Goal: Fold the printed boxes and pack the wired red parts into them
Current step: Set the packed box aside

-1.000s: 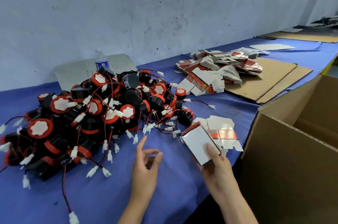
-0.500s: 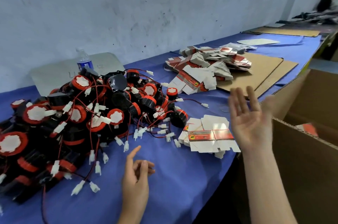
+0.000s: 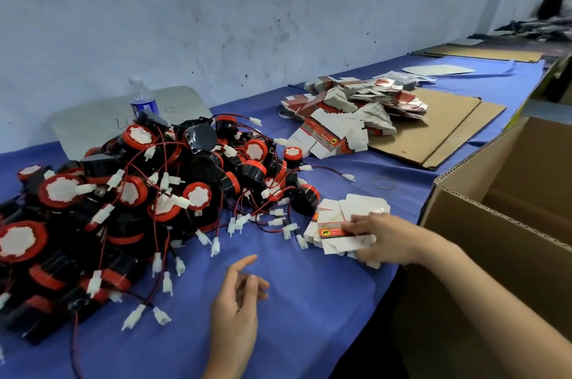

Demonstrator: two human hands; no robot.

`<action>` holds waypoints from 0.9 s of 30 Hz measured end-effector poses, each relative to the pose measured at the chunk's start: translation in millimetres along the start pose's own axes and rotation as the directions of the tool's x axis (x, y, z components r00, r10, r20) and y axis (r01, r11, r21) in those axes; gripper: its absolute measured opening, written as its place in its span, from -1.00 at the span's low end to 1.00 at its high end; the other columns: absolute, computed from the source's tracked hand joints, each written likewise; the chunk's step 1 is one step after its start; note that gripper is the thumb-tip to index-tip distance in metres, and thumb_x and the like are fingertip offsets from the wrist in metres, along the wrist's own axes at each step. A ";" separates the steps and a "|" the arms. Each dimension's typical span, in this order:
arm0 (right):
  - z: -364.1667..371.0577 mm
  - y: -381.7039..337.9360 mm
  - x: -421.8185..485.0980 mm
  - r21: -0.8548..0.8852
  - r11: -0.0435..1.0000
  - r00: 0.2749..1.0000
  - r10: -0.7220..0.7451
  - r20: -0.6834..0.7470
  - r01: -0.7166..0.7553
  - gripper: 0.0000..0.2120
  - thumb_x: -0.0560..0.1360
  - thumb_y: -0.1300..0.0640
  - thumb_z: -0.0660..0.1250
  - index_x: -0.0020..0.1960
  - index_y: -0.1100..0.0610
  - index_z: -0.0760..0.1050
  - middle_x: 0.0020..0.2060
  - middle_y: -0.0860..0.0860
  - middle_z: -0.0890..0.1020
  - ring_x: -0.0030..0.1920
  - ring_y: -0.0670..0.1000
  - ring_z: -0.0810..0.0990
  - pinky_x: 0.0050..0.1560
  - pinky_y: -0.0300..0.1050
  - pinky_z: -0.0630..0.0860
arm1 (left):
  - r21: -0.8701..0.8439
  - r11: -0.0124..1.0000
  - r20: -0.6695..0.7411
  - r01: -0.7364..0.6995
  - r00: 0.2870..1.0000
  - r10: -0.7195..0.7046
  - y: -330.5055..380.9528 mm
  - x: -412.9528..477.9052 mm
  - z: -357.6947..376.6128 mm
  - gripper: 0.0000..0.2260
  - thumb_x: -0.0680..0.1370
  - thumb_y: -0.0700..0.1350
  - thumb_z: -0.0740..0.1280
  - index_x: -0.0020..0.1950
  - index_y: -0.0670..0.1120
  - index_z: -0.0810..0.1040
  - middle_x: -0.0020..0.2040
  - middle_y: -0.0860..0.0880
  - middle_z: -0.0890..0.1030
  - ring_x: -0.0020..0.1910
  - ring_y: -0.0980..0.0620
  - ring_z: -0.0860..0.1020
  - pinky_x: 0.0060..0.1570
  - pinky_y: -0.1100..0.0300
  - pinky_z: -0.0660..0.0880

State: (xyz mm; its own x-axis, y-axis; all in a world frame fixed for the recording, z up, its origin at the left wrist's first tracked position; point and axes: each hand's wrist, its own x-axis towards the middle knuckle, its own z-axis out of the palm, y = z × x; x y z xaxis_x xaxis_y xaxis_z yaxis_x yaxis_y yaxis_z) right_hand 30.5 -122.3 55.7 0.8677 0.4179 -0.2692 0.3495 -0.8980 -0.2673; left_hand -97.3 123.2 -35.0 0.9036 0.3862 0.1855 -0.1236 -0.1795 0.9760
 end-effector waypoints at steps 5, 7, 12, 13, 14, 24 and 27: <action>-65.0 -15.3 -23.7 -0.031 1.000 0.967 -0.004 -0.253 -0.004 -0.78 0.41 -0.08 0.27 -0.07 -0.14 0.68 -0.24 -0.20 0.66 -0.26 -0.12 0.55 -0.18 -0.12 0.52 | -0.010 1.000 0.006 0.019 1.000 -0.019 -2.5 2.5 0.5 -0.74 0.62 -0.27 0.22 0.10 0.07 0.58 -0.25 0.03 0.64 -0.29 0.10 0.60 -0.18 0.39 0.51; -84.8 -24.2 -41.1 0.023 0.997 0.938 -0.061 -0.340 0.074 -0.82 0.41 -0.05 0.29 -0.12 -0.17 0.67 -0.35 -0.24 0.63 -0.34 -0.15 0.52 -0.28 -0.19 0.47 | -0.048 0.999 0.024 -0.003 1.000 0.004 1.3 -0.3 -1.5 -0.81 0.61 -0.22 0.28 0.09 0.05 0.59 -0.24 -0.02 0.65 -0.26 0.06 0.59 -0.18 0.36 0.52; -46.1 -81.6 -62.4 0.448 0.759 0.865 -0.301 -0.401 0.472 -0.71 0.47 -0.02 0.22 0.13 -0.16 0.59 0.04 -0.22 0.65 0.02 -0.15 0.60 0.02 -0.26 0.50 | -0.353 0.914 0.137 0.199 0.978 -0.160 26.8 16.7 -3.1 -0.37 0.39 0.19 0.47 0.33 -0.09 0.40 -0.12 -0.10 0.63 -0.32 0.03 0.60 -0.32 0.22 0.51; -20.9 -94.5 -52.7 0.614 0.649 0.891 -0.277 -0.360 0.449 -0.74 0.52 0.07 0.18 0.08 -0.10 0.60 0.07 -0.22 0.63 0.02 -0.17 0.59 0.04 -0.27 0.47 | -0.401 0.886 0.163 0.234 0.970 -0.183 26.5 20.5 -4.5 -0.53 0.57 0.00 0.34 0.41 -0.12 0.32 -0.04 -0.10 0.60 -0.31 0.09 0.61 -0.35 0.27 0.51; 4.9 -105.5 -44.5 0.812 0.480 0.943 -0.188 -0.274 0.331 -0.72 0.56 0.16 0.12 -0.03 -0.05 0.59 0.05 -0.19 0.62 -0.06 -0.15 0.59 -0.01 -0.24 0.46 | -0.420 0.871 0.176 0.254 0.965 -0.196 26.4 20.0 -7.2 -0.64 0.65 -0.17 0.18 0.45 -0.13 0.29 0.07 -0.12 0.58 -0.20 0.10 0.63 -0.33 0.31 0.51; 106.1 -119.5 -21.3 0.858 -0.488 0.893 -0.442 -0.083 -0.161 -0.27 0.29 0.18 0.37 0.45 0.04 0.31 0.40 0.27 0.36 0.23 0.35 0.47 0.06 0.31 0.44 | -0.065 0.997 0.052 -0.033 0.998 0.036 7.5 -0.4 -3.9 -0.39 0.41 0.15 0.43 0.43 0.22 0.33 0.34 0.29 0.37 0.32 0.35 0.37 0.15 0.41 0.40; 101.0 -119.4 -23.0 0.831 -0.515 0.869 -0.488 -0.082 -0.211 -0.21 0.32 -0.05 0.47 0.47 0.09 0.29 0.45 0.28 0.28 0.37 0.37 0.32 0.25 0.48 0.24 | -0.172 0.984 0.085 -0.047 0.994 0.062 9.5 0.0 -6.0 -0.28 0.31 0.17 0.49 0.42 0.18 0.33 0.27 0.35 0.44 0.27 0.32 0.44 0.03 0.44 0.47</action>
State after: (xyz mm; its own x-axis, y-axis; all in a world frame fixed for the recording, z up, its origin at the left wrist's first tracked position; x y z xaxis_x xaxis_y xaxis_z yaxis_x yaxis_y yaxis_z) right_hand -66.9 -10.7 0.4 0.6126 0.7899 -0.0281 -0.6569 0.4890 -0.5739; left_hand -100.9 126.9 -25.1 0.9259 0.2955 0.2354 -0.2344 -0.0394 0.9713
